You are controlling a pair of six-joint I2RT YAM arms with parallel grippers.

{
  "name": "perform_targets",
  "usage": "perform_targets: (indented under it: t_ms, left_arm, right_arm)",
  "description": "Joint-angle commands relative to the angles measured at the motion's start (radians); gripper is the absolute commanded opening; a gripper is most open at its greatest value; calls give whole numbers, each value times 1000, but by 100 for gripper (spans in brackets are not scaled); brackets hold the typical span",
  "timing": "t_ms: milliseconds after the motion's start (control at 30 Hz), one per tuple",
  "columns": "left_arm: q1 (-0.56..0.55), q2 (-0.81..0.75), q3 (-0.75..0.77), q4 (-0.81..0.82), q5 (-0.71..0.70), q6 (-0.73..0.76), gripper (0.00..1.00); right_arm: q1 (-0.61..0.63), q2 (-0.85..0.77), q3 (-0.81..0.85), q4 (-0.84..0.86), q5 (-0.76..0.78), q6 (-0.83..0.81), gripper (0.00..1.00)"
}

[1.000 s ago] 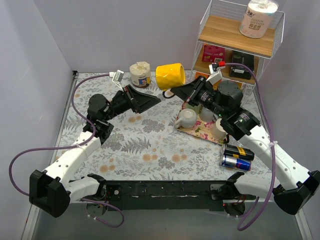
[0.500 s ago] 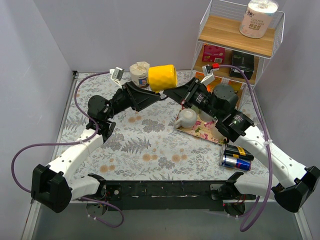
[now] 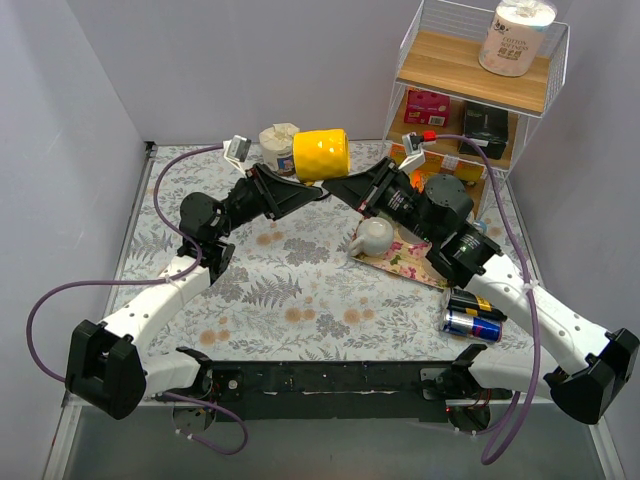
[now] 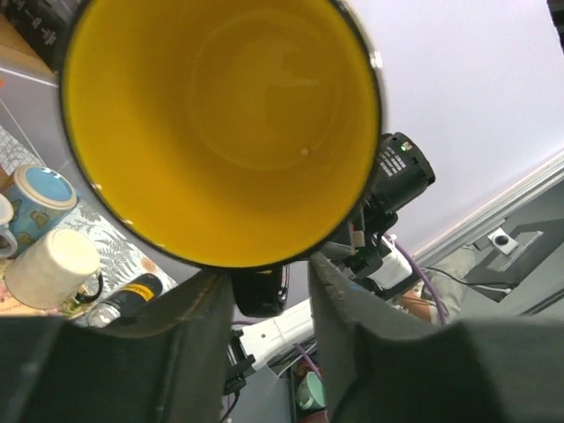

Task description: Turn the mug right side up

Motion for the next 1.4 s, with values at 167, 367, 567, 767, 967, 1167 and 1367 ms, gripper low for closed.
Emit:
perform_targets:
  t_ms: [167, 367, 567, 767, 967, 1167, 1367]
  left_arm:
    - [-6, -10, 29, -23, -17, 9, 0]
    - [-6, -42, 39, -127, -97, 59, 0]
    - [-6, -73, 79, -339, -220, 125, 0]
    - [-8, -58, 197, -636, -366, 249, 0]
    - [0, 4, 320, -1012, -570, 403, 0]
    - [50, 88, 372, -1261, -855, 599, 0]
    - [164, 177, 354, -1329, -941, 757, 0]
  right_arm:
    - [14, -28, -11, 136, 13, -2, 1]
    - [14, -36, -33, 122, 16, 1, 1]
    - [14, -41, -52, 72, 39, -13, 27]
    - [14, -84, -98, -89, 145, 49, 60]
    - [13, -114, -71, -330, 266, 87, 74]
    - [10, -119, -54, -433, 294, 79, 75]
    - [-16, -120, -39, -487, 300, 44, 76]
